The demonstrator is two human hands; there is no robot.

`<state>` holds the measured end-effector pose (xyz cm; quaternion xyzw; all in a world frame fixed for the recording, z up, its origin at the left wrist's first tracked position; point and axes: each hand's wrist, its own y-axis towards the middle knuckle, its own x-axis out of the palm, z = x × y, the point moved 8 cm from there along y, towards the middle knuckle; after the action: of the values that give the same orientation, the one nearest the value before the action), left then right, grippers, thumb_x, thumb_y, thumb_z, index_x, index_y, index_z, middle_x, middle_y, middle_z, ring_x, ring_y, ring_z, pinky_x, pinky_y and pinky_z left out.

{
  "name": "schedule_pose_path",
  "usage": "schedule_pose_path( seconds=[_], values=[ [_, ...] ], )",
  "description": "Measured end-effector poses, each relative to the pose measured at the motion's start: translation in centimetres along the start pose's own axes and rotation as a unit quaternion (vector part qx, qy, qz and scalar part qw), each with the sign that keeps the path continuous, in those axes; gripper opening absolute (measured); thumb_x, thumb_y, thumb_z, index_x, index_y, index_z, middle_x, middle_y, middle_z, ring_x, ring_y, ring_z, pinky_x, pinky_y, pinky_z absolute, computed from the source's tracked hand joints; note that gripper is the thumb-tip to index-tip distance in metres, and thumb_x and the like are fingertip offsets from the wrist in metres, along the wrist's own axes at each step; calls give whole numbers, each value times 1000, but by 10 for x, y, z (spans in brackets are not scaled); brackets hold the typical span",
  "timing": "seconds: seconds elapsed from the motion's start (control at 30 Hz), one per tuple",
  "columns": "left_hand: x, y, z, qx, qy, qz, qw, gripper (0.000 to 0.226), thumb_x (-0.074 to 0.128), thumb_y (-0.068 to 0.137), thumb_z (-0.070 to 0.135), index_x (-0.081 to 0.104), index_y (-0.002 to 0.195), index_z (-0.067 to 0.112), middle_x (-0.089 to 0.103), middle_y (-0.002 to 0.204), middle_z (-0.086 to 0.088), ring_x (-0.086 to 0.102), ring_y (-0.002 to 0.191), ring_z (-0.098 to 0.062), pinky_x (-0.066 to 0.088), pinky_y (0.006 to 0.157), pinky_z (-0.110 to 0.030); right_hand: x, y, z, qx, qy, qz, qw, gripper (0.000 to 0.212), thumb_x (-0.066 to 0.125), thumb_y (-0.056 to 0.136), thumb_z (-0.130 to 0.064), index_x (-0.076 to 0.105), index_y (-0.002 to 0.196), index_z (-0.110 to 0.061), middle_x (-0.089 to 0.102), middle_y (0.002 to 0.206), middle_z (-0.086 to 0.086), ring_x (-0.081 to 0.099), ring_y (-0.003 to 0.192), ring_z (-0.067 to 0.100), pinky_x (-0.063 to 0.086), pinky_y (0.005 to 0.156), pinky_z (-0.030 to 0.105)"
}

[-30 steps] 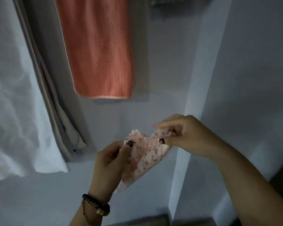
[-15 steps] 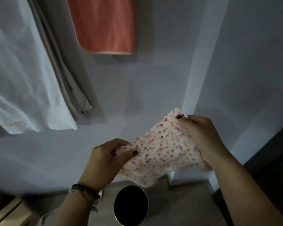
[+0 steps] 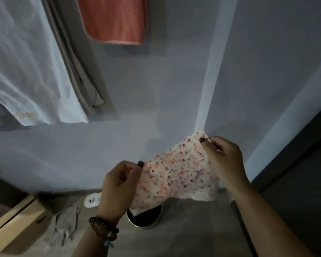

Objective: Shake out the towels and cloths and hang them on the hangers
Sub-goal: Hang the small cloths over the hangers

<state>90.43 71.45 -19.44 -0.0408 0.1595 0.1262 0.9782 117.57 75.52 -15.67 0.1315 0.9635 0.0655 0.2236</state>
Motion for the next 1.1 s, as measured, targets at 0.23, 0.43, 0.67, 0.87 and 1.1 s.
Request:
schedule_pose_path(
  seconds=[0.23,0.43,0.67,0.87,1.1],
  values=[
    [50,-23,-1,-193,-330,-95,919,19,56,94,12,66,98,-3,70,93,-23,68,86,-32,55,78,-41,-7,-30,-19,-29,23,26,999,43,63,90,-19,44,52,-25,42,45,-10,37,46,7,26,48,16],
    [49,-29,31,-194,-413,-189,870,32,54,88,8,65,112,-8,63,117,-30,64,99,-35,55,91,-44,9,-48,-53,-30,95,27,995,20,62,91,-23,70,73,-24,63,62,-6,54,57,9,41,55,22],
    [-10,-24,37,-113,-407,-135,896,34,58,82,4,65,111,-10,67,110,-27,67,94,-31,56,83,-33,71,-80,-106,-97,131,-58,985,27,52,98,-29,65,77,-20,55,54,-15,50,52,2,33,50,11],
    [-44,-25,31,-72,-374,-103,919,22,53,86,7,70,94,-3,72,93,-22,70,76,-23,58,71,-29,117,-95,-116,-152,100,-109,977,26,41,96,-18,66,92,-11,62,72,-9,58,68,4,41,59,8],
    [-63,-16,5,-109,-380,-112,911,28,40,98,3,66,101,-6,73,95,-21,73,80,-26,58,63,-27,150,-104,-106,-196,36,-111,974,31,53,89,-22,66,116,-15,69,101,-7,66,83,1,53,71,12]
  ],
)
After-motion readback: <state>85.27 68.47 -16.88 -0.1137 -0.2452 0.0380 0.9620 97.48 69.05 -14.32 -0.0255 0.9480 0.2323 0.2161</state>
